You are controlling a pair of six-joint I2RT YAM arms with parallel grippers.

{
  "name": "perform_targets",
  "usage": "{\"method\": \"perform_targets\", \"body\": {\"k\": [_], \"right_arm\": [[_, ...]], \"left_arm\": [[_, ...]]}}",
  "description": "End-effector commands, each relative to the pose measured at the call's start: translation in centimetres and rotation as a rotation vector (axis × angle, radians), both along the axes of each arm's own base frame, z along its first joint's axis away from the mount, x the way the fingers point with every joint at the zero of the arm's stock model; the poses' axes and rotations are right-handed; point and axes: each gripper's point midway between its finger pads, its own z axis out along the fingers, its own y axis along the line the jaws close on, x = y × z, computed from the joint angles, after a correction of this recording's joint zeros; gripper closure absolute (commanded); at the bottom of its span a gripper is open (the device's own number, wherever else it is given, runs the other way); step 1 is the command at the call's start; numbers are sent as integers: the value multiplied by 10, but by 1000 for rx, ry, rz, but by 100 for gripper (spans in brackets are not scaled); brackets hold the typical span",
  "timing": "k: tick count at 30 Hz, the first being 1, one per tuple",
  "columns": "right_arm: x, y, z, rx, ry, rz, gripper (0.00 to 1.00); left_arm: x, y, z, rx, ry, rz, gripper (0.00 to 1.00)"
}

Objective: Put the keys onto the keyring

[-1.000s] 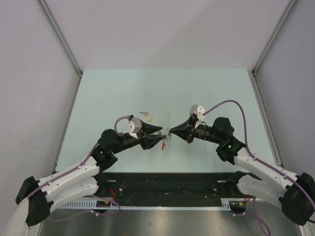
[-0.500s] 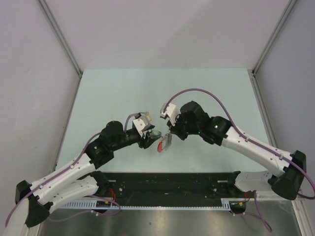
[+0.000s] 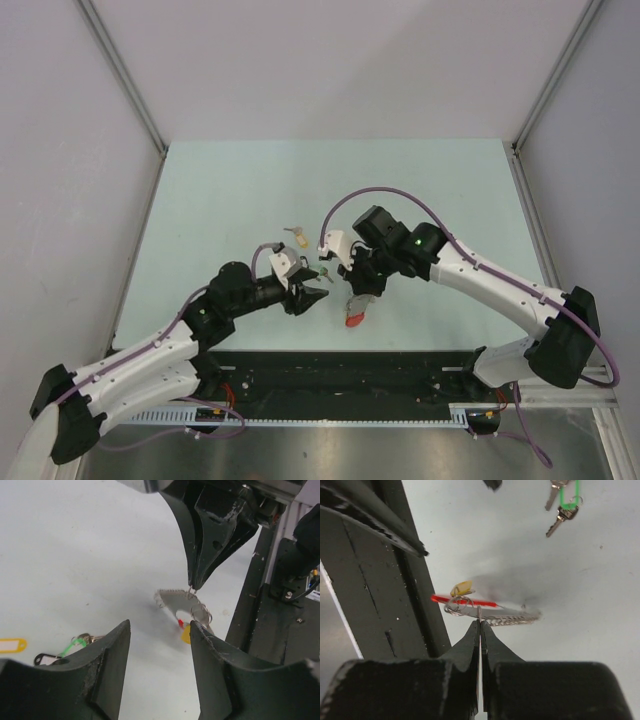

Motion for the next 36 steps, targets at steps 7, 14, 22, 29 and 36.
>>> {"method": "perform_targets", "body": {"k": [7, 14, 22, 29, 36], "right_arm": [[-11, 14, 16, 48, -24, 122, 100], [-16, 17, 19, 66, -35, 150, 100], [-19, 18, 18, 72, -37, 168, 100], [-23, 19, 20, 89, -38, 186, 100], [-24, 17, 25, 106, -58, 186, 100]], "left_arm": [[-20, -33, 31, -233, -30, -190, 51], [-29, -46, 16, -209, -3, -288, 53], [-36, -53, 6, -200, 4, -359, 60], [-33, -55, -8, -175, 20, -350, 69], [-30, -52, -21, -156, 26, -324, 72]]}}
